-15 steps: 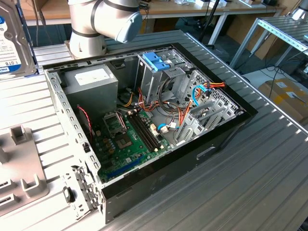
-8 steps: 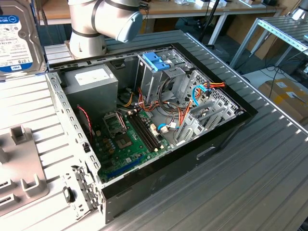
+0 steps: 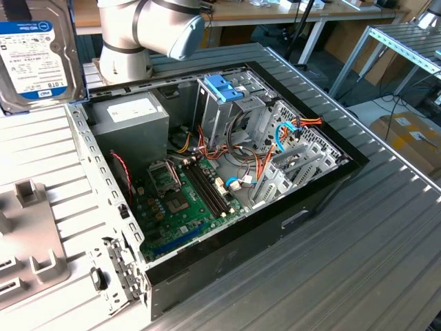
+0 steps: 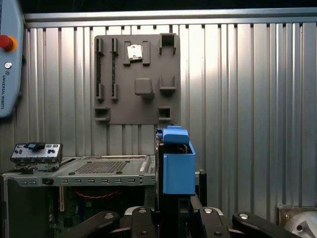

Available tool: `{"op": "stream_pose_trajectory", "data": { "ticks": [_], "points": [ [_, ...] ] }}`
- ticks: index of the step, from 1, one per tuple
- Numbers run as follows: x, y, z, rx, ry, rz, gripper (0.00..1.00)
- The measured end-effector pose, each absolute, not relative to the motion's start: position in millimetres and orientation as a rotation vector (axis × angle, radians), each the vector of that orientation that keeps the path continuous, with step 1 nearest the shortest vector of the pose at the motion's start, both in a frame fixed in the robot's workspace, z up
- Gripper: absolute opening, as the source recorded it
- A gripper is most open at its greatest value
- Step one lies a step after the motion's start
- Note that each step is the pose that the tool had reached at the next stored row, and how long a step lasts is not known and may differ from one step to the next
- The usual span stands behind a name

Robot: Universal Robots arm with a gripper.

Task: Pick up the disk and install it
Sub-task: 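Pick up the disk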

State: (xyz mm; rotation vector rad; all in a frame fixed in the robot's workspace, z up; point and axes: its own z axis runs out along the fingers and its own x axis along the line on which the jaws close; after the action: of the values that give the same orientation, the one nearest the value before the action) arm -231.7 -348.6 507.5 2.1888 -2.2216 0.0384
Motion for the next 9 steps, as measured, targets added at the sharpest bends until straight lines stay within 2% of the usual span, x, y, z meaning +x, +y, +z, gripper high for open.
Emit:
{"op": "stream_pose_trajectory", "data": {
  "ticks": [9],
  "points": [
    [-201.6,-348.5,507.5,2.189,-2.222,0.038,0.35]
  ]
}}
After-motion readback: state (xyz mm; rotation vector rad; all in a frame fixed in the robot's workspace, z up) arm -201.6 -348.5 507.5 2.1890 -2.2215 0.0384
